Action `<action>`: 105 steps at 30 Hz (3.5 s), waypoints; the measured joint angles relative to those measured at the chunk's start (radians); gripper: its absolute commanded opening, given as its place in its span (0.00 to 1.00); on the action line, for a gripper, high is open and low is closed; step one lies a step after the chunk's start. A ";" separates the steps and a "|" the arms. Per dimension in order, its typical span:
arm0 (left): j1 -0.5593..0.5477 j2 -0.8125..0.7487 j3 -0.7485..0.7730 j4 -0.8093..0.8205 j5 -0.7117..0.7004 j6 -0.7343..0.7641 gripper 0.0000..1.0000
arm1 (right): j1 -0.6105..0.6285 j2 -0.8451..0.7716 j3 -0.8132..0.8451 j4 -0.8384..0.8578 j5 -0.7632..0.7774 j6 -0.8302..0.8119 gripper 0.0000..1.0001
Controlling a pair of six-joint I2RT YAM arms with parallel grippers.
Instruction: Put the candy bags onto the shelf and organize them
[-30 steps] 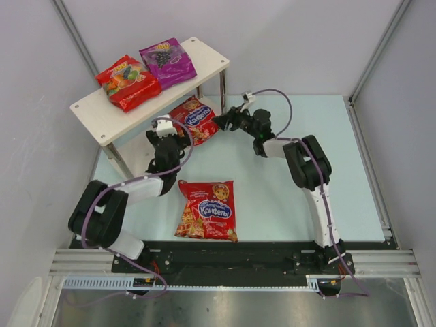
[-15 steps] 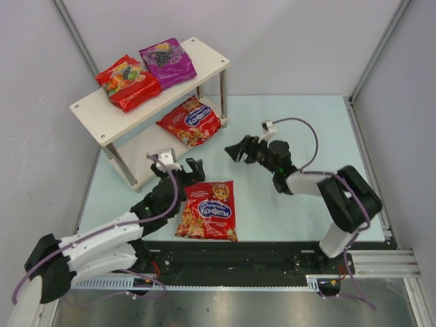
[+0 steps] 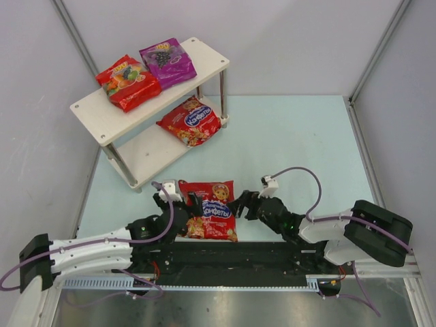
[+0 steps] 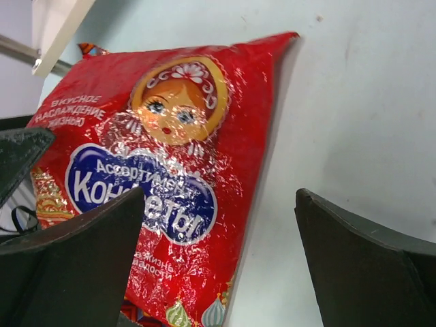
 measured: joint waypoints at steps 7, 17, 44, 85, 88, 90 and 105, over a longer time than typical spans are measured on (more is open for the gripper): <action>-0.057 0.043 -0.001 -0.047 -0.002 -0.062 1.00 | 0.150 0.037 -0.012 -0.014 0.097 0.133 0.92; -0.222 0.056 -0.006 -0.172 0.008 -0.240 1.00 | 0.322 0.103 -0.014 0.016 0.208 0.295 0.88; -0.621 0.378 0.115 -0.716 -0.122 -1.080 0.30 | 0.278 0.274 0.005 0.165 0.160 0.344 0.00; -0.093 0.371 0.238 0.180 -0.222 0.337 0.00 | -0.225 0.221 0.567 -0.077 -0.403 -0.575 0.00; -0.029 0.377 0.246 0.261 -0.179 0.430 0.00 | -0.242 0.235 0.603 -0.074 -0.414 -0.586 0.00; 0.031 0.370 0.246 0.305 -0.138 0.475 0.00 | -0.253 0.254 0.632 -0.062 -0.428 -0.591 0.00; 0.492 0.218 0.217 0.355 0.111 0.545 0.00 | -0.270 0.580 0.980 0.017 -0.581 -0.559 0.00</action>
